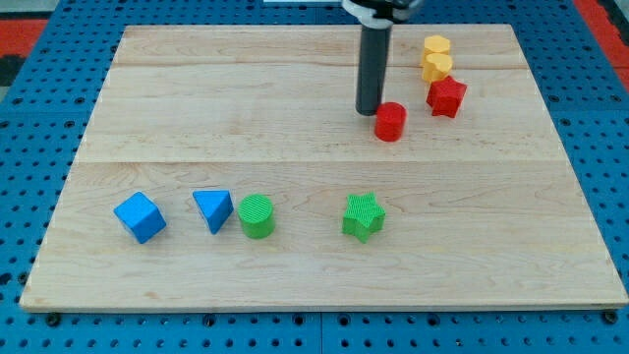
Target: Place the red circle below the red star
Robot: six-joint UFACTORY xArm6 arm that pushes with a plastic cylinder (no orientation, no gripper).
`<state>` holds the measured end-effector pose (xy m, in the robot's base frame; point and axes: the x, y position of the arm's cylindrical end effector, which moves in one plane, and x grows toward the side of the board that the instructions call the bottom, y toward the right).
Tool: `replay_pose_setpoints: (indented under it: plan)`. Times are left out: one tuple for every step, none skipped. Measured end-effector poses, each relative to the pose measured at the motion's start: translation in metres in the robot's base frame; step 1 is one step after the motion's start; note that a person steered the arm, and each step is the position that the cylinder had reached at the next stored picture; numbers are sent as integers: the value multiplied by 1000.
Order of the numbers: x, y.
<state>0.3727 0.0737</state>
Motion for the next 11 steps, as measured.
replay_pose_setpoints:
  plan:
    - [18, -24]
    - [35, -17]
    - [35, 16]
    - [36, 33]
    - [67, 35]
    - [77, 47]
    - [65, 58]
    - [63, 37]
    - [47, 36]
    - [44, 58]
    - [39, 86]
